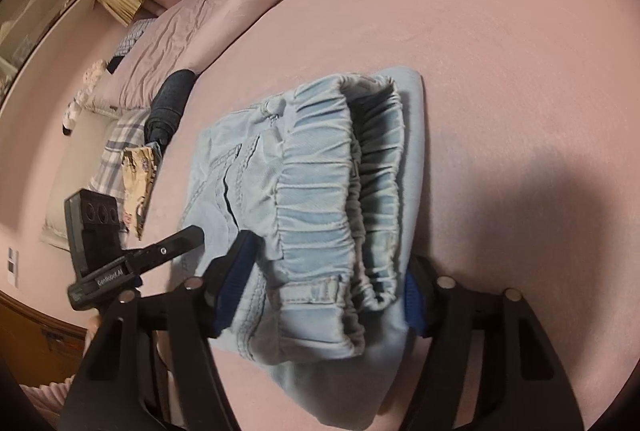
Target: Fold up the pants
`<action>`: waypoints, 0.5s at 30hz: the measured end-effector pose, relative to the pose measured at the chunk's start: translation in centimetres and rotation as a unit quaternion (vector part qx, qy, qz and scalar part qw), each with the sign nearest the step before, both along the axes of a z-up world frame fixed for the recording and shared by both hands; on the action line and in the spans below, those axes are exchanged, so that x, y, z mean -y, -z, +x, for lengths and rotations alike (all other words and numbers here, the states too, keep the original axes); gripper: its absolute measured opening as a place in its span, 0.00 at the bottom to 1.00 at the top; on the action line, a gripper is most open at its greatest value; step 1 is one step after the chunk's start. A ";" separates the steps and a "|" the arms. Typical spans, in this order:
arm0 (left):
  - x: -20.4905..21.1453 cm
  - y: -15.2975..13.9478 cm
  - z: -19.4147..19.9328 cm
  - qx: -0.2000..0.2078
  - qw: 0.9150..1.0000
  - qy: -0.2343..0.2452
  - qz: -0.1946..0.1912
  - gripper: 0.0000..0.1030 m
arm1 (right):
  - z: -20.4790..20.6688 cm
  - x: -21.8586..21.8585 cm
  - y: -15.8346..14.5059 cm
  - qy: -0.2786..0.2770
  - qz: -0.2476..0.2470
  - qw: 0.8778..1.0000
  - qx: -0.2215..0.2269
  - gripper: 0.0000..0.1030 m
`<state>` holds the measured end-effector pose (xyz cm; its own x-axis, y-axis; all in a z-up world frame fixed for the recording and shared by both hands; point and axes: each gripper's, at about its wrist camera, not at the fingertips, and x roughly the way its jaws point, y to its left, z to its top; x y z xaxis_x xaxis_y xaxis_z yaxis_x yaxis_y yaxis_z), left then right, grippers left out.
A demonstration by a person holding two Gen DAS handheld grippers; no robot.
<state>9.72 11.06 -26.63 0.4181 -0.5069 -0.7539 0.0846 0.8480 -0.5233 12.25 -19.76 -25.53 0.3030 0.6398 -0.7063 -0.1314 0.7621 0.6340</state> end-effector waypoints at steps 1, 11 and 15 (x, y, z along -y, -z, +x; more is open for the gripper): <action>-0.1 0.0 0.0 -0.001 1.000 -0.001 -0.002 0.46 | -0.1 0.1 0.0 0.001 0.002 1.000 0.001 0.57; 0.6 -0.8 -0.6 0.015 1.000 -0.007 0.014 0.26 | -0.7 -0.6 -1.5 0.012 -0.020 0.999 0.036 0.34; 1.0 -2.3 -1.1 0.039 0.999 -0.002 0.030 0.21 | -1.1 -1.2 -2.9 0.016 -0.023 0.998 0.063 0.31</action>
